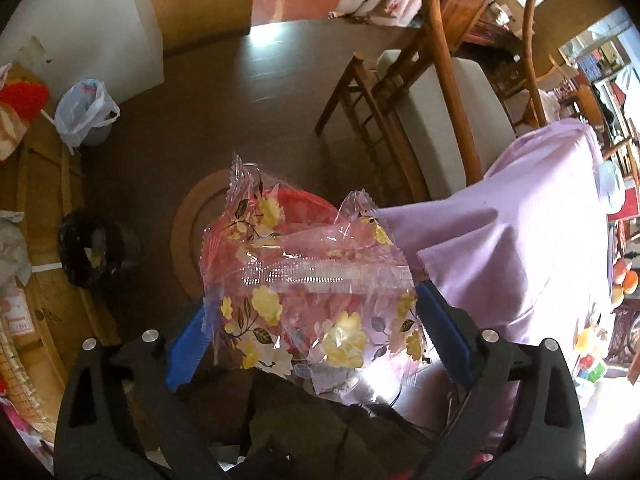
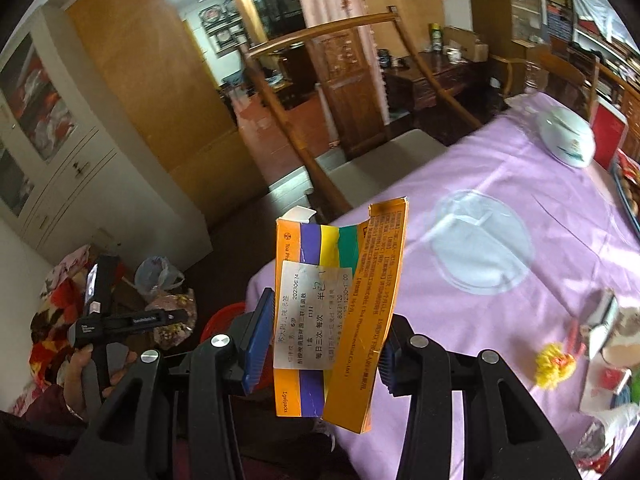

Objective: Collect trash
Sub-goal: 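Carry the bag and ticket in both grippers over the red wastebasket, then open left gripper to drop the bag while right gripper releases the ticket into the basket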

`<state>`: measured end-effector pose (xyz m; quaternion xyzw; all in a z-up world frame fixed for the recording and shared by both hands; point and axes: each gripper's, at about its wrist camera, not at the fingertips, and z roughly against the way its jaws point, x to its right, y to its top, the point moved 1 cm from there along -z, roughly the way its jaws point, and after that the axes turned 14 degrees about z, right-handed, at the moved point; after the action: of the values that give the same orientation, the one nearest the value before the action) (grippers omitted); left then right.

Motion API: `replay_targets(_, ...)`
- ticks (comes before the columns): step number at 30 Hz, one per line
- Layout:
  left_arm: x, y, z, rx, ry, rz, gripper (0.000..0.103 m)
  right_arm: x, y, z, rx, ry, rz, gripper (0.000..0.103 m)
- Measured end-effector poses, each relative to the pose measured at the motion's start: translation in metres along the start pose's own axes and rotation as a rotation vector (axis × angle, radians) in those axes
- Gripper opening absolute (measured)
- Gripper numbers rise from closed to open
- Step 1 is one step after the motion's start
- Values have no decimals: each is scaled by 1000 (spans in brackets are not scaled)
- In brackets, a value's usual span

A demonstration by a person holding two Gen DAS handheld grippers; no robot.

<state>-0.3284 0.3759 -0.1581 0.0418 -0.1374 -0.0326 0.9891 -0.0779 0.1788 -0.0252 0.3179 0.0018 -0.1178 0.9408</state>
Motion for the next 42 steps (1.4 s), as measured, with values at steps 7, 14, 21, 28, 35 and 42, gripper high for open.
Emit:
replay_targets(7,11,0,-4,40,53,-83,96,-14,7,1,2,9,49,45)
replay_targets(14,0,-2,-4,52,107,-78,96,-13,9,-2,-3,19,62,45)
replay_targets(21,-28,5,20,89,78,36,96,-33,11,-25,-62,108,106,46)
replay_targets(28,-58,1,43,130,92,103,96,-87,28,-50,-92,226,249,46)
replay_targets(35,-92,0,61,170,110,176,97,-152,46,-70,-105,319,444,51)
replay_targets(42,-119,2,63,165,104,254,96,-188,58,-84,-93,344,538,82)
